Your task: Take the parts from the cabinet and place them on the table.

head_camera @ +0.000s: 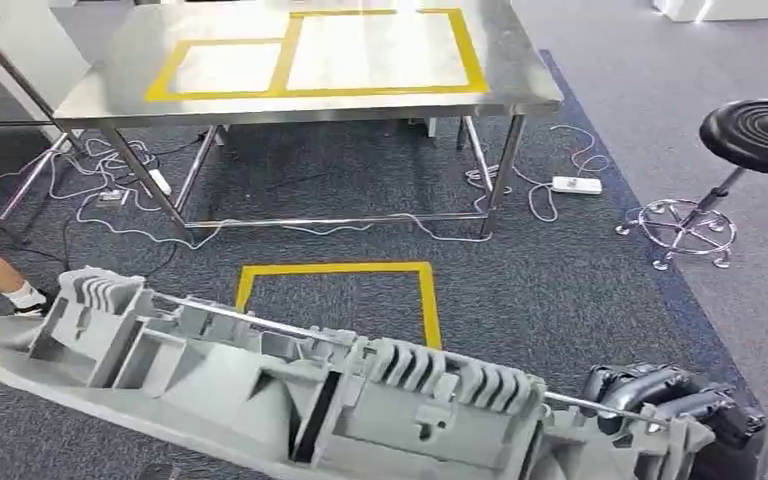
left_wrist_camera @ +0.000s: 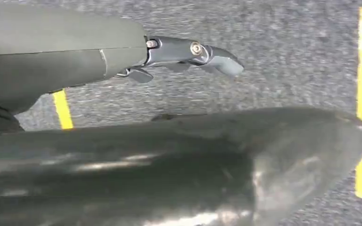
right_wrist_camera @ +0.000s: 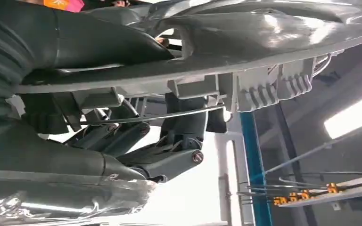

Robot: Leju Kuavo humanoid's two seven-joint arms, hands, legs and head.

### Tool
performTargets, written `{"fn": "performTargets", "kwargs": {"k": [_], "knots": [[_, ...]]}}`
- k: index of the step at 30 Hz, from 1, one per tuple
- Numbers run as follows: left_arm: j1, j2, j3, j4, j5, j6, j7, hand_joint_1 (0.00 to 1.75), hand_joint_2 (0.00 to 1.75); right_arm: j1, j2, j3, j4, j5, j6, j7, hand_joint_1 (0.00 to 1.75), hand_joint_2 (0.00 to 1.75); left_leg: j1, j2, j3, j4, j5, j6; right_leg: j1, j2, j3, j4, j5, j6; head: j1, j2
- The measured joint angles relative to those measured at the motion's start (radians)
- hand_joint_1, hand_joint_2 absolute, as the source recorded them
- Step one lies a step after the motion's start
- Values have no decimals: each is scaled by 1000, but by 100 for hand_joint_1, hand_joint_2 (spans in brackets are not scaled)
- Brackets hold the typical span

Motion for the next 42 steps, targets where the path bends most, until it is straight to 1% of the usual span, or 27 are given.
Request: {"fn": "performTargets", "kwargs": {"k": [1,2,4,6,7,9,10,11,12,15,16,19,21,22,25,26,27,30,31,32,34,35,36,37,40,41,42], "knots": [[0,-1,0,0,1,0,0,0,0,-1,0,0,0,1,0,0,175,175,0,1,-2,-18,-22,7,4,2,4,3,-9,6,-5,0],[-1,-1,0,0,1,0,0,0,0,-1,0,0,0,3,0,2,175,175,-3,0,3,-20,-16,13,4,2,1,-10,-13,12,-2,0],[-2,-1,-1,0,1,0,0,0,0,0,-1,0,0,8,-1,6,175,175,0,-2,11,-27,-17,30,5,2,24,-10,-10,26,-1,0],[-2,-3,-2,0,2,0,0,0,0,-1,-1,0,0,11,-5,7,175,175,4,-3,33,-29,-23,44,4,-4,16,23,-32,36,0,0],[-3,-1,-4,0,4,0,0,0,0,-2,-2,0,0,11,-6,7,175,175,4,-3,40,-29,-29,47,3,-7,-15,81,-58,41,5,0],[-2,0,-7,0,5,0,0,0,0,1,-3,0,0,13,-8,7,175,175,3,-3,50,-28,-42,49,2,-8,-120,248,-126,45,7,0],[-1,0,-8,0,8,0,0,0,0,1,-5,0,0,15,-9,8,175,175,2,-3,57,-28,-49,49,2,-8,-158,295,-140,46,6,0],[-1,0,-10,0,8,-1,0,0,0,1,-6,0,0,15,-9,8,175,175,2,-4,65,-28,-55,49,2,-8,-172,294,-126,45,7,0],[-1,0,-13,0,8,-2,-1,0,0,1,-6,0,0,16,-10,8,175,175,2,-4,76,-28,-63,48,2,-8,-165,252,-88,44,8,0],[0,0,-16,0,9,-3,-2,0,0,2,-7,0,0,16,-10,8,175,175,3,-5,112,-29,-91,40,4,-14,-82,7,83,29,8,0],[-2,0,-16,0,10,-3,-2,0,0,1,-7,0,0,16,-10,7,175,175,-2,-6,118,-28,-97,33,8,-14,-85,3,58,27,6,0],[-2,0,-16,0,10,-3,-2,0,0,3,-8,-1,-1,16,-11,8,175,175,-1,-4,129,-32,-89,12,11,-9,-78,-6,65,6,8,0],[-5,-1,-17,0,10,-3,-2,0,0,2,-8,-1,-2,16,-12,8,175,175,-1,-5,109,11,-91,4,3,-8,-49,-16,59,-5,6,0],[-7,-2,-17,0,10,-5,-4,0,0,0,-8,-1,-3,16,-13,8,175,175,-1,-5,81,60,-112,2,3,-9,-44,-17,54,-11,-3,0],[-5,-1,-17,0,10,-5,-4,0,0,0,-8,-2,-2,17,-17,9,175,175,1,-5,-47,242,-202,-8,4,-8,-31,-17,37,-14,-3,0],[-3,-1,-17,0,10,-5,-4,0,0,1,-8,-1,-2,17,-18,9,175,175,2,-5,-70,256,-194,-9,3,-6,-24,-17,32,-14,-2,0],[-1,0,-17,0,10,-5,-4,0,0,1,-8,-1,-2,17,-18,9,175,175,2,-5,-70,228,-156,-9,2,-4,-14,-17,25,-12,-3,0],[-1,3,-17,0,10,-5,-4,0,0,1,-8,-2,-3,17,-19,9,175,175,4,-4,6,7,14,-9,-1,-4,10,-18,0,0,-3,0],[-2,2,-17,0,10,-6,-4,0,0,0,-8,-1,-3,17,-19,9,175,175,1,-4,12,-15,-11,-9,3,-4,18,-15,-7,7,-6,0],[-5,2,-17,0,10,-7,-4,0,0,-1,-8,-1,-3,17,-20,9,175,175,-1,-3,12,-24,-28,8,5,-3,15,-17,-9,13,-13,0],[0,2,-17,0,10,-7,-4,0,0,2,-8,-2,-3,18,-19,10,175,175,-1,-5,13,-29,-20,23,6,-4,26,-17,-7,26,-10,0],[1,1,-17,0,10,-7,-4,0,0,1,-8,-2,-3,18,-19,10,175,175,3,-8,27,-28,-22,31,4,-4,32,-16,-15,31,-7,0],[2,0,-17,0,10,-7,-5,0,0,0,-8,-1,-3,18,-19,10,175,175,3,-7,39,-31,-27,38,4,-8,27,2,-19,35,-8,0],[0,1,-17,0,10,-7,-5,0,0,-2,-8,-1,-3,18,-19,10,175,175,4,-7,48,-31,-34,45,4,-9,3,55,-35,39,-4,0],[-1,4,-17,0,10,-7,-6,0,0,0,-8,-1,-3,18,-19,9,175,175,3,-7,65,-31,-53,49,2,-10,-144,278,-126,46,2,0],[1,4,-17,0,10,-7,-6,0,0,1,-8,-1,-3,18,-19,9,175,175,2,-7,73,-31,-60,49,2,-10,-173,304,-131,46,2,0],[2,4,-17,0,10,-8,-6,0,0,1,-8,-1,-3,18,-19,9,175,175,2,-7,83,-31,-67,49,2,-10,-181,289,-107,46,2,0]]}}
